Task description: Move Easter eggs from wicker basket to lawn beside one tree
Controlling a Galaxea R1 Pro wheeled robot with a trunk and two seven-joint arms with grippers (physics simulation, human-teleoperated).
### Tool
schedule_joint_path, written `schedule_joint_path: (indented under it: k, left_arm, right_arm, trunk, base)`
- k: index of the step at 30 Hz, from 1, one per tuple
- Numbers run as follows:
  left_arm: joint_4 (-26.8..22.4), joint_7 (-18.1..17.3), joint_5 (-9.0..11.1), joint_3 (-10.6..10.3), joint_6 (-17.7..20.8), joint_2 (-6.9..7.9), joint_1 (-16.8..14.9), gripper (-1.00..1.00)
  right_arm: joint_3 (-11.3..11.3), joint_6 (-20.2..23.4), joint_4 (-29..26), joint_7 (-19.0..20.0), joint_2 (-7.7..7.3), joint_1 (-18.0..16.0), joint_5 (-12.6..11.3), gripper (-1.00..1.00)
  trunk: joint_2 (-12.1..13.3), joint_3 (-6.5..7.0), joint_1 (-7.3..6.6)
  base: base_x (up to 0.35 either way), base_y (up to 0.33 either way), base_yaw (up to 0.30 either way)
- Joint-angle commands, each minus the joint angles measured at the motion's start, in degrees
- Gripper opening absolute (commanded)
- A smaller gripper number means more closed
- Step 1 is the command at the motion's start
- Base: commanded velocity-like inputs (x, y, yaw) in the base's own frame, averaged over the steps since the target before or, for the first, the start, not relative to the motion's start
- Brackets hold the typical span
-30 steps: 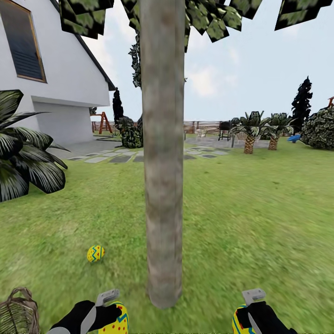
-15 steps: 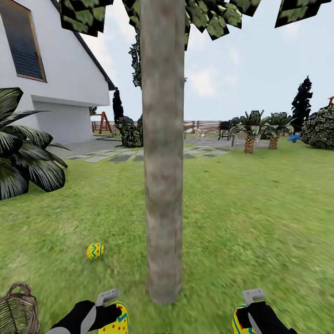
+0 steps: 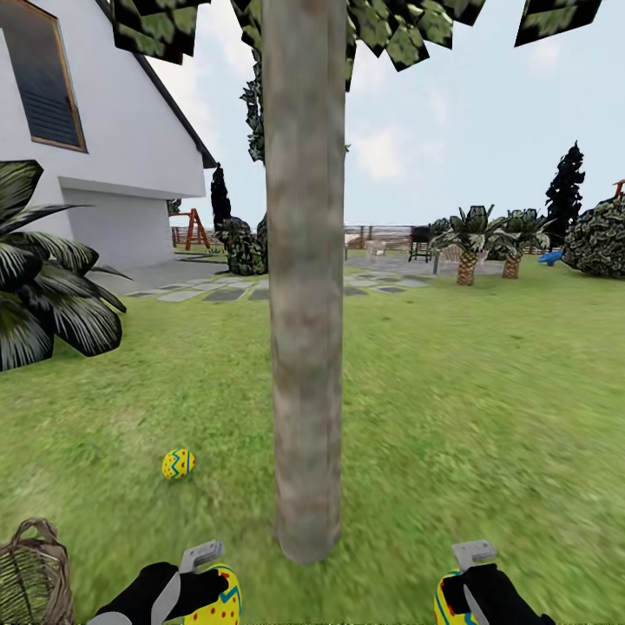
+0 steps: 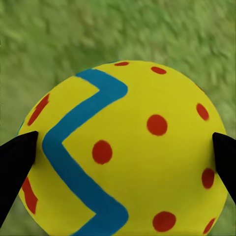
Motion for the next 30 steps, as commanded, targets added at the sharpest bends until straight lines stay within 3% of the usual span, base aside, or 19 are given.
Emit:
schedule_joint_path:
  k: [1,30]
  left_arm:
    - [-0.11,-0.39,-0.6,0.5,0.3,-0.03,-0.03,-1.0]
    - [-0.11,-0.39,-0.6,0.43,0.13,-0.03,-0.03,-1.0]
  right_arm:
    - [0.34,0.36,-0.08,-0.15,0.02,-0.03,0.23,-1.0]
    - [0.28,0.37,-0.08,-0.15,0.02,-0.03,0.23,-1.0]
  trunk:
    - [-0.45,-0.25,0.22]
    - [-12.08,-5.46,6.59]
  base:
    - [0.0,0.0,0.0]
    - [0.0,0.0,0.0]
